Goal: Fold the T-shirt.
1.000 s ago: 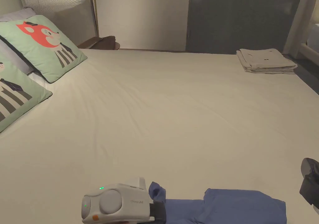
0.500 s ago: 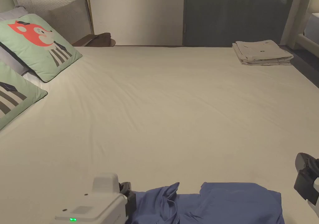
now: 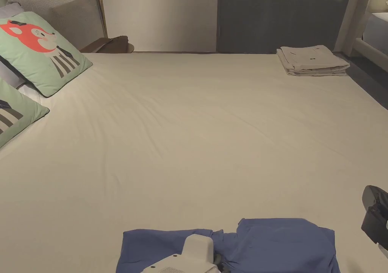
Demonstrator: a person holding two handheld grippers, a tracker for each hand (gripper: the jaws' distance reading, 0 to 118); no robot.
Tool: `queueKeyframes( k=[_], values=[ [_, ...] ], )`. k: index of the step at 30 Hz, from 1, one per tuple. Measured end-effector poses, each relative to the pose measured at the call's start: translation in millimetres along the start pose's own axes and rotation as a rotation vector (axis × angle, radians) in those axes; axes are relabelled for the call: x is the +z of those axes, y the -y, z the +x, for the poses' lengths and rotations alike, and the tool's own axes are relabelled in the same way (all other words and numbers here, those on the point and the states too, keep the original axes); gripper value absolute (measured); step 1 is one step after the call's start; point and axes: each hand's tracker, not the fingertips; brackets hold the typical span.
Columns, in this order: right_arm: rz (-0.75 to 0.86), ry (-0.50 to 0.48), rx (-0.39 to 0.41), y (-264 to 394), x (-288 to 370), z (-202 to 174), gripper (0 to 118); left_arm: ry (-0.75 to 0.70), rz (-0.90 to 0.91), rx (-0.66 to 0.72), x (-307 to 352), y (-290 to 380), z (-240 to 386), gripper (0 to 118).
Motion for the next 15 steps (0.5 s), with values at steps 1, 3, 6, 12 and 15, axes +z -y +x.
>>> queueKeyframes(
  k=[1, 3, 6, 12, 15],
  values=[
    [0.000, 0.003, -0.003, 0.1, -0.6, 2.0, 0, 0.003, -0.002, 0.010, -0.7, -1.4, 2.5, 1],
    [0.003, 0.008, -0.009, 0.1, -0.9, 3.2, 0, 0.020, 0.000, 0.004, -2.9, -2.2, 4.7, 1],
    [0.004, 0.007, -0.010, 0.1, -0.5, 2.7, 0, 0.051, 0.005, 0.060, -1.5, -5.0, -4.9, 1],
    [-0.005, -0.011, -0.006, 0.4, -5.8, -5.6, 0, 0.206, 0.161, 0.323, 55.1, -22.9, -73.8, 1],
    [-0.011, -0.025, -0.004, 1.0, -8.0, -13.3, 0, 0.280, 0.195, 0.460, 86.0, -27.0, -132.9, 1]
  ],
)
